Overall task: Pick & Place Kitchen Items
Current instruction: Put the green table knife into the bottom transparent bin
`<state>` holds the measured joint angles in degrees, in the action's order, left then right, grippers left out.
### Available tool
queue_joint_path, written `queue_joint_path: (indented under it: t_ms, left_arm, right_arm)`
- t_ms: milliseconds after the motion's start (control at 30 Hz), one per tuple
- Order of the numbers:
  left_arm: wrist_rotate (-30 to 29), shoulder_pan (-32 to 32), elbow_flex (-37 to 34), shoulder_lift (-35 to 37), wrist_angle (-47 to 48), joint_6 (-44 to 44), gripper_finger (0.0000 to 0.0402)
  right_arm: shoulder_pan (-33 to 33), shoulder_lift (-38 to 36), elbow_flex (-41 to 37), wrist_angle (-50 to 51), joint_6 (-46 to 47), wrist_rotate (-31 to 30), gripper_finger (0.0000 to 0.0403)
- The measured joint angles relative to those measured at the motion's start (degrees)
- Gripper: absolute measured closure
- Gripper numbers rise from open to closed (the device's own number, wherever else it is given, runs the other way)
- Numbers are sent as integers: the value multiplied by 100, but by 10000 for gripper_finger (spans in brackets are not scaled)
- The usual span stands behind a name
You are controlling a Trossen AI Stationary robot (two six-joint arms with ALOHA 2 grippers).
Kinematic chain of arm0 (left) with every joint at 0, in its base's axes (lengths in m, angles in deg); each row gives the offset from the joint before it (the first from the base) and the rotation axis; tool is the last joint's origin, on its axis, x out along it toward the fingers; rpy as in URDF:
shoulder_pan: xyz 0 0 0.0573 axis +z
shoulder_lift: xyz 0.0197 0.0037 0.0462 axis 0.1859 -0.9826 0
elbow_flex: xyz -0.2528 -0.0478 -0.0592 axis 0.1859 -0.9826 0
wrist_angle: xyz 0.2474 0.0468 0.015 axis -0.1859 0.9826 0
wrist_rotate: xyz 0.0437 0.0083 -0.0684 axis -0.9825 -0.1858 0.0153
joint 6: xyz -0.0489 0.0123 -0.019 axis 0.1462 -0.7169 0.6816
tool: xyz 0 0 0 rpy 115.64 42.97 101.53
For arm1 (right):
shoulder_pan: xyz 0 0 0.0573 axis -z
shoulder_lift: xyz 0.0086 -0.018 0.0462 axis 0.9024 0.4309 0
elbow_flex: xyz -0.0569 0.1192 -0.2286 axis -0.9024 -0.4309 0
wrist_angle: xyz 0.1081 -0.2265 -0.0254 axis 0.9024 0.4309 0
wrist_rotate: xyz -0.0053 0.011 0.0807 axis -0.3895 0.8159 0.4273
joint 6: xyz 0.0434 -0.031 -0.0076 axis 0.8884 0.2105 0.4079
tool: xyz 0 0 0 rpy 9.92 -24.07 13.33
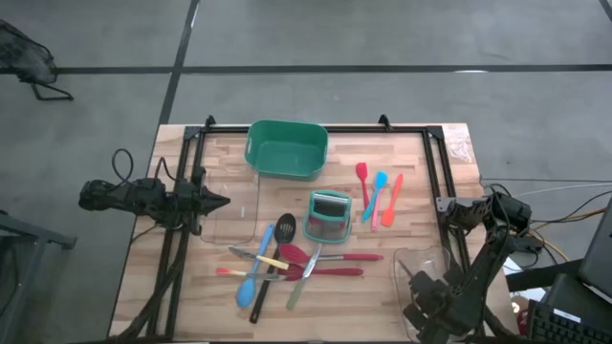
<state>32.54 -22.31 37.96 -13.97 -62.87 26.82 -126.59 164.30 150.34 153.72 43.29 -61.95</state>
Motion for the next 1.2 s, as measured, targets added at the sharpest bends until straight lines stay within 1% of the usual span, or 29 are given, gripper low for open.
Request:
queue_joint_path:
  t_ms: [200, 367, 433, 533, 633, 733, 900, 1067, 1200]
  left_arm:
    - [0, 0, -2, 0, 1, -1, 383]
    - [0, 0, -1, 1, -1, 1, 383]
    - [1, 0, 0, 0, 1, 0, 383]
    - [0, 0, 0, 0, 1, -1, 383]
    - [2, -1, 0, 0, 1, -1, 383]
    - [2, 0, -2, 0, 1, -1, 383]
    - [0, 0, 0, 0, 1, -1, 383]
    - [2, -2, 0, 0, -1, -1, 383]
    - [0, 0, -1, 1, -1, -1, 383]
  right_arm:
    - [6, -9, 46, 53, 1, 435, 250]
    - [97, -43, 444, 386, -28, 457, 228]
    - [158, -62, 665, 535, -164, 336, 221]
    - [257, -68, 969, 689, -463, -236, 214]
    - [428, -68, 1249, 666, -1031, -858, 211]
    - [688, -65, 1466, 537, -1790, -1210, 214]
    - [1256, 6, 1713, 111, -3385, -1361, 229]
    - [1757, 15, 1727, -807, -4933, -1669, 240]
    - [2128, 63, 1707, -1476, -5857, -1791, 250]
